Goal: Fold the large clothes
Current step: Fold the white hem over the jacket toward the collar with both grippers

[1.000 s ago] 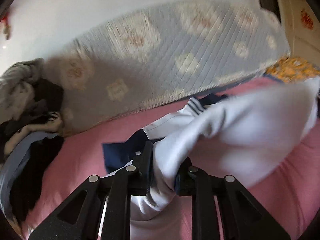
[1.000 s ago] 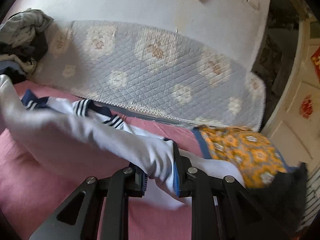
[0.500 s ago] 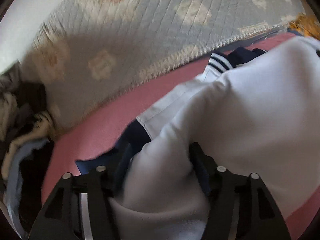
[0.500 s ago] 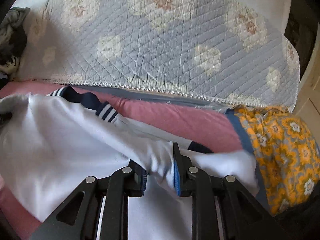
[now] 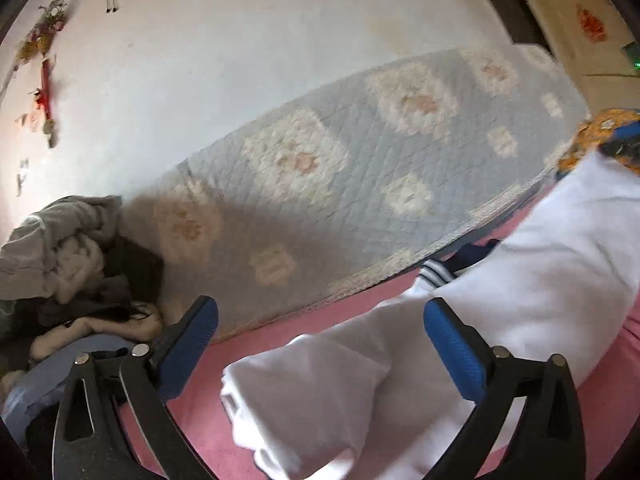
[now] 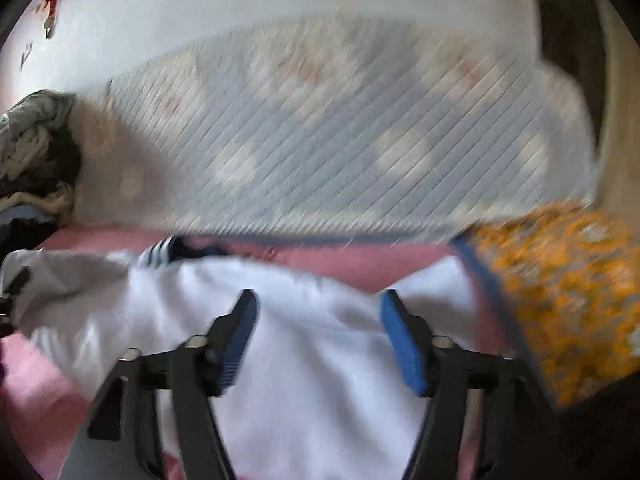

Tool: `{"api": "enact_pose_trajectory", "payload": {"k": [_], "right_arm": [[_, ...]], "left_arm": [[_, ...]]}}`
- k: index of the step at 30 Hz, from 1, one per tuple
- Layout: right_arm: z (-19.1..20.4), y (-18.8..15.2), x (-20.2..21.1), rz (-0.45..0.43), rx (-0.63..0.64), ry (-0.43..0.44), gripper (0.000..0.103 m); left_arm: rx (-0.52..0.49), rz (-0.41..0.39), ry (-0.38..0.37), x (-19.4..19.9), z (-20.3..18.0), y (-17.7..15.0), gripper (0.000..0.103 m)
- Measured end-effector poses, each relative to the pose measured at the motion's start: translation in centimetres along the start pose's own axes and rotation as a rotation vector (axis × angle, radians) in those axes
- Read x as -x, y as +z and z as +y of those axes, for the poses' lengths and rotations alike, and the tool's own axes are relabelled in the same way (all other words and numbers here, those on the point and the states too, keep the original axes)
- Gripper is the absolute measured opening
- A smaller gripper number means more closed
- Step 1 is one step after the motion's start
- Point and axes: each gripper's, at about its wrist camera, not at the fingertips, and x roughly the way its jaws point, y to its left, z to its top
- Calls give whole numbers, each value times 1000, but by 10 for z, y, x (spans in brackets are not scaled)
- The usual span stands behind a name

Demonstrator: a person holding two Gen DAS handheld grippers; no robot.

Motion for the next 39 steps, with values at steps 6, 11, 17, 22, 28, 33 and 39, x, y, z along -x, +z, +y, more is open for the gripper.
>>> {"api": "enact_pose_trajectory", "payload": {"k": [6,11,17,22,28,33,39], "right_arm": [[-5,-2,2,36,-39,-34,80],[-6,-23,-14,94,24,-124,67],[-40,-32,-34,129,-47,-221,64],[-59,-31,-40,148,-101,-145,64],[-76,-38,-57,211,-220,-51,64],[-55,-46,-68,254,-88,-134,64],[-59,-41,-54,194,-101,-180,64]], "left_arm": [[-49,98,160,-25,2,-13,103],[-28,258,306,-78,22,-42,98],[121,288,301,-115,73,-49,59],[405,260,-54,-88,104,-54,56],[432,411,-178,-114,87,-60,13],[413,326,-25,-106,83,-57,4],[349,307,48,-97,81,-54,9]]}}
